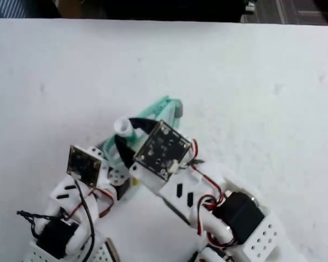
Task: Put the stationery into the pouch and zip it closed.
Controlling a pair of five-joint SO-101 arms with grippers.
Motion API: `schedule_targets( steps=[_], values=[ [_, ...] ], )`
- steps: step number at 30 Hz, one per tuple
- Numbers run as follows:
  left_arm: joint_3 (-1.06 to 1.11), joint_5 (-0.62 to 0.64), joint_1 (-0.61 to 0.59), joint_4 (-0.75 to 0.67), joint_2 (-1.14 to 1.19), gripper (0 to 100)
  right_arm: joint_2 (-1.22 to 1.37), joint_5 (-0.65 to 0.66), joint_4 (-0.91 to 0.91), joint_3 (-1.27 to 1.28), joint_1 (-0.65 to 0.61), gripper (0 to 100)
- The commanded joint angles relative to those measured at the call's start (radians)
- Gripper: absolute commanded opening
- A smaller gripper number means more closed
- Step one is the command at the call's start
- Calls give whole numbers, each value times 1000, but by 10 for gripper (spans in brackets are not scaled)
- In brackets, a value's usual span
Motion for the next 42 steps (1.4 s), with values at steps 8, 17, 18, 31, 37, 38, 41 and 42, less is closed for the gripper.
schedule_targets(
  steps=[8, 17, 18, 31, 37, 38, 41, 42],
  values=[
    [0, 11, -8, 3, -4, 241, 12, 5, -24, -15, 67, 249],
    [0, 11, -8, 3, -4, 241, 12, 5, -25, -69, 70, 241],
    [0, 11, -8, 3, -4, 241, 12, 5, -25, -80, 70, 241],
    [-2, 3, -7, 3, -4, 198, 33, 218, 131, -210, 217, 200],
    [3, -84, 70, 12, -4, 182, 136, 471, 433, -408, 213, 173],
    [3, -110, 85, 20, -4, 159, 160, 503, 476, -433, 213, 173],
    [2, -186, 117, 28, -4, 78, 223, 534, 562, -476, 216, 173],
    [2, -213, 127, 26, -4, 56, 236, 534, 576, -485, 217, 173]
  ],
)
